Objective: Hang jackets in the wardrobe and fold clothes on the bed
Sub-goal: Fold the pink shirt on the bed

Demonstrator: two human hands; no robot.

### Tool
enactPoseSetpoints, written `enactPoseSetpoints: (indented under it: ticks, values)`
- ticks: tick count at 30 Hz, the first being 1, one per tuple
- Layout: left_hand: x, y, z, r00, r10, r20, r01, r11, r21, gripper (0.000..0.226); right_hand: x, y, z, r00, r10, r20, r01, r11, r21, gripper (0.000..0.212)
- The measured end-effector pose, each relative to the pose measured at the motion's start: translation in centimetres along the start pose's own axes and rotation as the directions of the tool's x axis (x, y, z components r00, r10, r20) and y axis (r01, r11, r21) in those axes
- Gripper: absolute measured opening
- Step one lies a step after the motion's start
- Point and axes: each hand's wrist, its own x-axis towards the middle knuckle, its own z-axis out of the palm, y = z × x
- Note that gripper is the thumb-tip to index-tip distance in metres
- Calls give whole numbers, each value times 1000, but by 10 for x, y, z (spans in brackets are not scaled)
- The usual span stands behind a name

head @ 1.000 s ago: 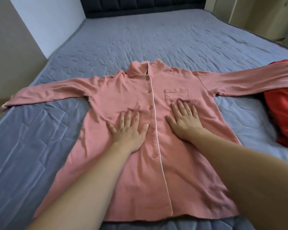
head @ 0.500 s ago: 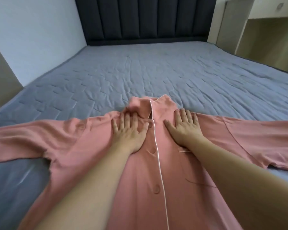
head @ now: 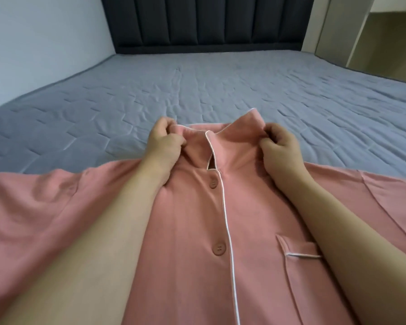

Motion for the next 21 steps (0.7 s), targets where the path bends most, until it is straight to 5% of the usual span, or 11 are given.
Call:
enactPoseSetpoints:
  ticks: [4, 7, 9, 11, 13, 15, 16, 18, 21]
  values:
    - [-13, 29, -14, 988, 60, 146, -11, 949, -315, 53, -16, -24, -4, 998, -7, -67, 26, 958, 286, 49]
    - [-23, 52, -31, 947, 71, 314, 25, 956, -293, 37, -17, -44, -16, 991, 132, 7, -123, 903, 412, 30]
    - [-26, 62, -49, 817, -28, 576, 154, 973, -172, 42, -14, -57, -30, 976, 115, 187, -166, 943, 287, 11]
    - [-33, 68, -61, 675, -202, 709, 186, 977, 101, 44, -10, -71, -40, 911, 84, 403, -161, 974, 160, 30]
    - [-34, 67, -55, 789, -213, 577, 48, 956, 288, 32, -12, -85, -36, 908, 62, 413, -89, 995, 46, 39]
    - [-32, 59, -39, 937, -51, 347, -107, 900, 422, 26, -14, -84, -23, 926, 3, 378, 127, 940, -317, 36]
    - [-32, 53, -31, 954, 19, 300, -188, 816, 547, 25, -17, -77, -14, 889, 48, 456, 253, 778, -575, 35]
    - [-41, 31, -16, 951, 12, 309, -265, 546, 795, 26, -29, -53, 1, 802, 265, 536, 388, 451, -804, 48]
    - [-58, -1, 0, 967, -11, 256, -240, 316, 918, 29, -40, -21, 7, 841, 334, 426, 257, 446, -858, 59]
